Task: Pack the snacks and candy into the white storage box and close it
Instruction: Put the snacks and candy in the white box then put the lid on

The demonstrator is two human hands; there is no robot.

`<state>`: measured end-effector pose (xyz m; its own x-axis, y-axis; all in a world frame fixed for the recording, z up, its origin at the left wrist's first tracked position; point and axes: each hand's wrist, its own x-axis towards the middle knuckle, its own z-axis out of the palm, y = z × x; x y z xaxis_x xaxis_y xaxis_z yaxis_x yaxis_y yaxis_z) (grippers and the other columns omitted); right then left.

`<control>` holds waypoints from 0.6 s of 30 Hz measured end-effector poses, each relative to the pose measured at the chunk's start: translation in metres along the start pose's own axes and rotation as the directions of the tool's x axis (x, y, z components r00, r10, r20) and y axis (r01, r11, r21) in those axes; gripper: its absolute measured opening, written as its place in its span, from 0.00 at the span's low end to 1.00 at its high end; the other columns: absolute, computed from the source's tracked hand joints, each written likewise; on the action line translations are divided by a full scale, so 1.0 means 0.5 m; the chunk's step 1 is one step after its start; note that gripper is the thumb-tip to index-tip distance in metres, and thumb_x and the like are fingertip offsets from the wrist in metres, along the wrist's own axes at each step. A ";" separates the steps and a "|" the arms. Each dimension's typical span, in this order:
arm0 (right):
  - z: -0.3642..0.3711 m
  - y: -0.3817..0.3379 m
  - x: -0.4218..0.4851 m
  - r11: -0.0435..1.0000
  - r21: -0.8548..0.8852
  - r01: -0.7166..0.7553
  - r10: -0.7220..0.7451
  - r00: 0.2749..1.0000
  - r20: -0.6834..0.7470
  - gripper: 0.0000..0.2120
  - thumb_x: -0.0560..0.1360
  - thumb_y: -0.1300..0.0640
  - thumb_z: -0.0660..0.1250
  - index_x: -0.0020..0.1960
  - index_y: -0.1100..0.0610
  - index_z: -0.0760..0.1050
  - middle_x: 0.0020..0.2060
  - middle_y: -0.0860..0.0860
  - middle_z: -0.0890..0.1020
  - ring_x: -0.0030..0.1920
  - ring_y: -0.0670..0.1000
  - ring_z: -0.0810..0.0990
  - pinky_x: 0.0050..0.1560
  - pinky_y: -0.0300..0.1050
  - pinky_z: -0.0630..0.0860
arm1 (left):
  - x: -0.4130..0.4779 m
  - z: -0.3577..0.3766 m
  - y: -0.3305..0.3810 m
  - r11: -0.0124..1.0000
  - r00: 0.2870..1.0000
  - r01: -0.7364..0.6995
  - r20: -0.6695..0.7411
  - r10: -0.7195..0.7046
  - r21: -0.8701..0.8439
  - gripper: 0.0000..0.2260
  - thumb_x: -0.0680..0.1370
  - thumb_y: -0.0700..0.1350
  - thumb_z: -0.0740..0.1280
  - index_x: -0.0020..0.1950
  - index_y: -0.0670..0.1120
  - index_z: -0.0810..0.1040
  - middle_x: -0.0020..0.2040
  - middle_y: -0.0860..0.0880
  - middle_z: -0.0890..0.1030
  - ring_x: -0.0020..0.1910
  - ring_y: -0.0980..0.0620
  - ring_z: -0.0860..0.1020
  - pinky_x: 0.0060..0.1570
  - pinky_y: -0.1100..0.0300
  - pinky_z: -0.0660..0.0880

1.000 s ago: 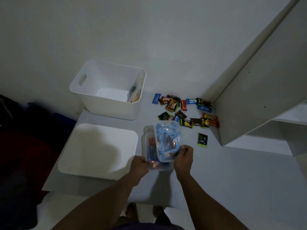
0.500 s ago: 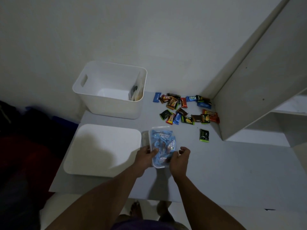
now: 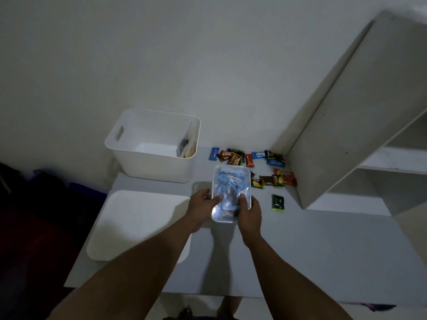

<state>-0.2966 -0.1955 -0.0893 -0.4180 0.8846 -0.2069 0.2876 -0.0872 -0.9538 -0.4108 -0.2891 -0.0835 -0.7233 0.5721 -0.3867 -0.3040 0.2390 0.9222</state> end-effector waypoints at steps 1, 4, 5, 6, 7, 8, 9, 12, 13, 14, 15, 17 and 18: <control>0.003 -0.023 0.006 1.000 0.023 0.020 -0.020 1.000 0.000 0.18 0.79 0.44 0.62 0.62 0.55 0.76 0.53 0.52 0.83 0.50 0.49 0.83 0.46 0.42 0.81 | 0.004 0.000 0.021 0.999 0.999 -0.032 -0.013 0.032 0.020 0.09 0.74 0.48 0.74 0.52 0.48 0.81 0.47 0.48 0.85 0.45 0.49 0.85 0.49 0.48 0.82; 0.012 -0.099 0.024 0.990 0.117 0.075 -0.078 0.997 0.023 0.16 0.79 0.49 0.64 0.64 0.54 0.74 0.54 0.50 0.83 0.51 0.48 0.83 0.48 0.45 0.82 | 0.016 -0.004 0.085 0.983 0.986 -0.153 -0.049 0.158 0.096 0.11 0.75 0.52 0.72 0.51 0.46 0.82 0.45 0.46 0.85 0.44 0.48 0.85 0.49 0.44 0.81; 0.016 -0.127 0.030 0.985 0.138 0.101 -0.107 0.994 0.033 0.14 0.80 0.50 0.64 0.63 0.53 0.74 0.53 0.50 0.83 0.51 0.48 0.84 0.48 0.46 0.82 | 0.020 -0.007 0.107 0.975 0.979 -0.189 -0.052 0.196 0.114 0.12 0.75 0.54 0.71 0.51 0.46 0.82 0.45 0.46 0.86 0.44 0.47 0.85 0.48 0.44 0.81; 0.021 -0.154 0.036 0.978 0.154 0.138 -0.146 0.989 0.039 0.12 0.80 0.51 0.63 0.62 0.52 0.74 0.52 0.49 0.83 0.50 0.48 0.84 0.47 0.47 0.83 | 0.026 -0.013 0.131 0.967 0.972 -0.218 -0.056 0.227 0.128 0.13 0.74 0.56 0.70 0.50 0.47 0.82 0.44 0.47 0.86 0.43 0.47 0.85 0.48 0.43 0.81; 0.028 -0.180 0.043 0.975 0.155 0.161 -0.170 0.984 0.046 0.12 0.80 0.51 0.63 0.62 0.52 0.75 0.51 0.50 0.83 0.49 0.49 0.84 0.47 0.49 0.83 | 0.030 -0.018 0.158 0.959 0.964 -0.248 -0.060 0.258 0.139 0.14 0.72 0.58 0.70 0.49 0.48 0.82 0.44 0.47 0.86 0.44 0.47 0.85 0.49 0.43 0.81; 0.036 -0.205 0.051 0.969 0.161 0.187 -0.198 0.979 0.054 0.12 0.80 0.50 0.63 0.61 0.53 0.75 0.51 0.51 0.83 0.49 0.49 0.85 0.46 0.49 0.83 | 0.032 -0.025 0.187 0.951 0.956 -0.274 -0.065 0.286 0.145 0.14 0.72 0.57 0.69 0.49 0.49 0.82 0.45 0.48 0.86 0.44 0.47 0.85 0.50 0.43 0.81; 0.045 -0.231 0.059 0.965 0.153 0.212 -0.223 0.973 0.060 0.13 0.80 0.48 0.62 0.61 0.53 0.75 0.50 0.52 0.83 0.48 0.50 0.85 0.46 0.51 0.83 | 0.034 -0.032 0.217 0.942 0.946 -0.302 -0.074 0.314 0.144 0.11 0.73 0.55 0.68 0.49 0.50 0.82 0.46 0.49 0.86 0.45 0.48 0.84 0.50 0.43 0.81; 0.081 -0.306 0.088 0.955 0.113 0.274 -0.283 0.957 0.070 0.21 0.76 0.37 0.60 0.57 0.52 0.76 0.51 0.55 0.82 0.48 0.52 0.84 0.45 0.54 0.84 | 0.039 -0.061 0.302 0.907 0.904 -0.391 -0.120 0.411 0.157 0.10 0.77 0.49 0.67 0.55 0.49 0.81 0.49 0.48 0.85 0.46 0.48 0.84 0.52 0.45 0.80; 0.094 -0.331 0.097 0.949 0.112 0.295 -0.305 0.949 0.077 0.22 0.76 0.38 0.59 0.58 0.53 0.75 0.51 0.56 0.81 0.48 0.52 0.84 0.45 0.53 0.83 | 0.043 -0.073 0.326 0.897 0.891 -0.408 -0.137 0.432 0.173 0.11 0.77 0.49 0.67 0.57 0.48 0.81 0.49 0.48 0.85 0.46 0.49 0.84 0.52 0.45 0.80; 0.109 -0.354 0.106 0.937 0.130 0.324 -0.337 0.938 0.088 0.21 0.77 0.40 0.58 0.58 0.54 0.75 0.51 0.56 0.81 0.48 0.52 0.84 0.46 0.52 0.83 | 0.045 -0.085 0.350 0.888 0.881 -0.421 -0.150 0.448 0.182 0.12 0.77 0.50 0.67 0.57 0.47 0.81 0.49 0.49 0.85 0.46 0.49 0.84 0.52 0.45 0.81; 0.124 -0.375 0.118 0.930 0.141 0.339 -0.354 0.930 0.100 0.21 0.76 0.41 0.57 0.58 0.55 0.75 0.51 0.57 0.81 0.48 0.52 0.83 0.46 0.52 0.83 | 0.052 -0.097 0.372 0.881 0.871 -0.435 -0.163 0.464 0.186 0.12 0.77 0.51 0.67 0.57 0.47 0.81 0.49 0.48 0.85 0.46 0.49 0.84 0.51 0.45 0.81; 0.152 -0.415 0.133 0.926 0.144 0.350 -0.369 0.919 0.140 0.19 0.75 0.43 0.56 0.57 0.55 0.74 0.52 0.58 0.80 0.48 0.53 0.83 0.46 0.53 0.84 | 0.063 -0.122 0.410 0.872 0.853 -0.449 -0.195 0.484 0.197 0.12 0.78 0.50 0.67 0.57 0.47 0.81 0.50 0.47 0.85 0.46 0.49 0.84 0.51 0.46 0.81; 0.168 -0.430 0.141 0.922 0.148 0.357 -0.379 0.910 0.165 0.17 0.76 0.46 0.56 0.56 0.55 0.74 0.51 0.57 0.80 0.48 0.52 0.83 0.46 0.54 0.83 | 0.069 -0.135 0.425 0.870 0.847 -0.448 -0.212 0.487 0.208 0.12 0.78 0.49 0.67 0.58 0.46 0.81 0.51 0.47 0.85 0.47 0.49 0.84 0.51 0.48 0.81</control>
<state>-0.4603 -0.1527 0.0828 -0.6319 0.7627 0.1374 -0.0118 0.1679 -0.9857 -0.5424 -0.2716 0.0988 -0.8922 0.4351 0.1213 0.1887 0.1150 0.9753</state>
